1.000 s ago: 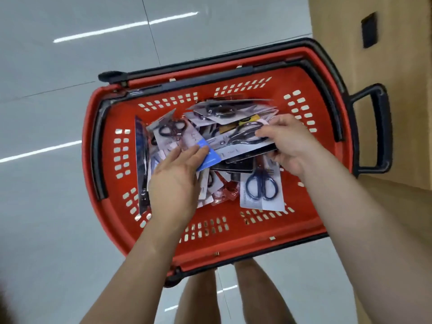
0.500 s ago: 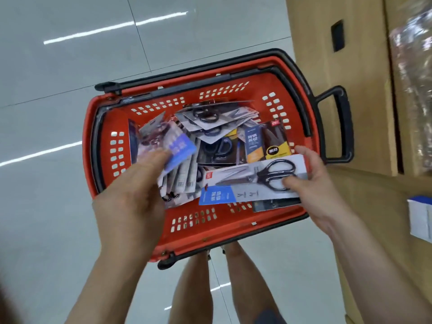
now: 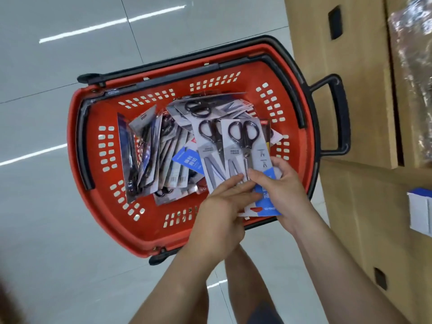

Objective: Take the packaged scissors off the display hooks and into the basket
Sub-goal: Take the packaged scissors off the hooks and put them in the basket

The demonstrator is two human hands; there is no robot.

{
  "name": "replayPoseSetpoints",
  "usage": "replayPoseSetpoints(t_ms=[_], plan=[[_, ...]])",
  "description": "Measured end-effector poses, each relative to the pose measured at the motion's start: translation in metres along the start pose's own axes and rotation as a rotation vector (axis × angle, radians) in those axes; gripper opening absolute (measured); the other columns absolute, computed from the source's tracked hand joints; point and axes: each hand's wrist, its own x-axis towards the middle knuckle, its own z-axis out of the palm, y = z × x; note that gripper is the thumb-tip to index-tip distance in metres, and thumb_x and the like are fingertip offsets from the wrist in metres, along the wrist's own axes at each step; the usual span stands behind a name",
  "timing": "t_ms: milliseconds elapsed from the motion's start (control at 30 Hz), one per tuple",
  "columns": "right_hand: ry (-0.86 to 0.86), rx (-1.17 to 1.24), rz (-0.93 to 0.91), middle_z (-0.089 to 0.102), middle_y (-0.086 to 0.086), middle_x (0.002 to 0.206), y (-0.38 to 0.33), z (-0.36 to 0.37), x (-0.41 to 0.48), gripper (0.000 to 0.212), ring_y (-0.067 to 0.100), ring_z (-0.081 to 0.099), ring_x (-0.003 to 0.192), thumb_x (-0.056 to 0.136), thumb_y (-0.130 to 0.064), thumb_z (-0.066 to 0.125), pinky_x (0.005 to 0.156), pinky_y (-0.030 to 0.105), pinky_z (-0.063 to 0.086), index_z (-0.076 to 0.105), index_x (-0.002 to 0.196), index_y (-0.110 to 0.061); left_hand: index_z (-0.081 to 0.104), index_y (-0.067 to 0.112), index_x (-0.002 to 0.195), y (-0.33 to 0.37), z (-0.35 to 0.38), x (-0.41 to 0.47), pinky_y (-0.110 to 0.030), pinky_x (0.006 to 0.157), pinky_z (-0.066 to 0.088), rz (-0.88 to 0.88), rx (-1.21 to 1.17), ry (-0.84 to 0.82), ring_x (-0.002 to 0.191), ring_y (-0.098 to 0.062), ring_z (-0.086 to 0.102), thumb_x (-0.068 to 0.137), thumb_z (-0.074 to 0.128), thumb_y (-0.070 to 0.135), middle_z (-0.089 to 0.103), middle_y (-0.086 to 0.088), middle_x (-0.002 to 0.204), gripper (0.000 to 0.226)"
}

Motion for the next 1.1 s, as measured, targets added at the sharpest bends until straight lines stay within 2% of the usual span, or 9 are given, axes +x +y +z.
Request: replayPoseSetpoints(t_ms=[100, 200, 267, 333, 500, 667, 867, 1000, 1100], plan=[[0.036, -0.022, -0.016, 0.074, 0.001, 0.108, 0.007, -0.003, 0.0, 0.042, 0.024, 0.072, 0.099, 0.081, -0.013, 0.079, 0.09, 0.051, 0.058, 0.061, 0.117, -0.024, 0.073, 0.027, 0.115, 0.001, -0.012, -0.011, -0.022, 0.113, 0.036, -0.162, -0.25, 0.0, 0.138, -0.004, 0.041, 0.063, 0.048, -0.011, 0.061, 0.012, 0.136, 0.069], [0.025, -0.073, -0.055, 0.071, -0.001, 0.115, 0.008, -0.011, -0.004, 0.049, 0.023, 0.069, 0.106, 0.074, -0.025, 0.085, 0.097, 0.051, 0.053, 0.06, 0.115, -0.032, 0.064, 0.025, 0.118, 0.001, -0.025, -0.013, -0.021, 0.087, 0.052, -0.606, -0.568, 0.45, 0.103, -0.009, 0.065, 0.078, 0.069, -0.004, 0.064, 0.011, 0.111, 0.05], [0.011, -0.127, -0.1, 0.071, -0.005, 0.115, 0.009, -0.014, -0.012, 0.048, 0.019, 0.069, 0.105, 0.075, -0.025, 0.084, 0.096, 0.048, 0.054, 0.059, 0.115, -0.034, 0.054, 0.028, 0.119, -0.007, -0.027, -0.005, -0.026, 0.084, 0.055, -0.899, -0.748, 0.386, 0.092, -0.01, 0.069, 0.072, 0.085, 0.03, 0.068, 0.008, 0.105, 0.056], [-0.012, -0.156, -0.145, 0.073, -0.008, 0.106, 0.011, -0.016, -0.022, 0.043, 0.016, 0.072, 0.097, 0.08, -0.014, 0.08, 0.085, 0.041, 0.059, 0.059, 0.112, -0.032, 0.06, 0.023, 0.119, -0.009, -0.018, 0.004, -0.045, 0.091, 0.056, -0.986, -0.954, 0.208, 0.094, -0.021, 0.074, 0.062, 0.088, 0.047, 0.076, 0.001, 0.104, 0.068], [-0.042, -0.137, -0.226, 0.073, -0.01, 0.096, 0.012, -0.011, -0.043, 0.043, 0.007, 0.072, 0.082, 0.077, -0.005, 0.081, 0.066, 0.022, 0.059, 0.056, 0.106, -0.025, 0.062, 0.001, 0.118, 0.005, -0.006, 0.016, -0.046, 0.075, 0.06, -1.004, -1.237, 0.331, 0.086, -0.034, 0.074, 0.077, 0.079, 0.003, 0.076, -0.017, 0.1, 0.045], [-0.059, -0.038, -0.173, 0.068, -0.004, 0.088, 0.007, -0.009, -0.044, 0.02, 0.018, 0.068, 0.08, 0.084, -0.027, 0.077, 0.059, 0.032, 0.052, 0.057, 0.084, -0.023, 0.066, 0.001, 0.112, 0.0, -0.016, 0.007, -0.044, 0.079, 0.061, -0.901, -1.161, 0.432, 0.087, -0.031, 0.074, 0.087, 0.068, -0.002, 0.076, -0.015, 0.101, 0.025], [-0.076, 0.002, -0.176, 0.055, 0.027, 0.083, -0.003, -0.01, -0.029, 0.045, 0.025, 0.052, 0.077, 0.082, -0.042, 0.076, 0.066, 0.034, 0.041, 0.046, 0.07, -0.01, 0.065, 0.007, 0.106, -0.007, -0.031, -0.002, -0.038, 0.072, 0.059, -0.823, -1.112, 0.366, 0.086, -0.025, 0.075, 0.092, 0.06, -0.002, 0.077, -0.01, 0.098, 0.018], [-0.045, -0.009, -0.259, 0.064, 0.012, 0.097, -0.003, -0.013, -0.025, 0.015, 0.016, 0.06, 0.088, 0.09, -0.02, 0.07, 0.077, 0.029, 0.048, 0.056, 0.086, -0.022, 0.061, 0.003, 0.117, 0.002, -0.034, -0.004, -0.037, 0.076, 0.062, -0.757, -1.187, 0.43, 0.094, -0.025, 0.074, 0.095, 0.052, -0.006, 0.075, -0.011, 0.107, 0.026], [-0.047, 0.019, -0.294, 0.066, -0.007, 0.091, -0.007, -0.016, -0.027, 0.014, 0.002, 0.061, 0.085, 0.094, -0.01, 0.063, 0.076, 0.018, 0.046, 0.059, 0.092, -0.023, 0.057, 0.002, 0.12, 0.006, -0.039, -0.005, -0.035, 0.069, 0.062, -0.735, -1.238, 0.423, 0.09, -0.024, 0.075, 0.096, 0.049, -0.006, 0.076, -0.01, 0.105, 0.026]])
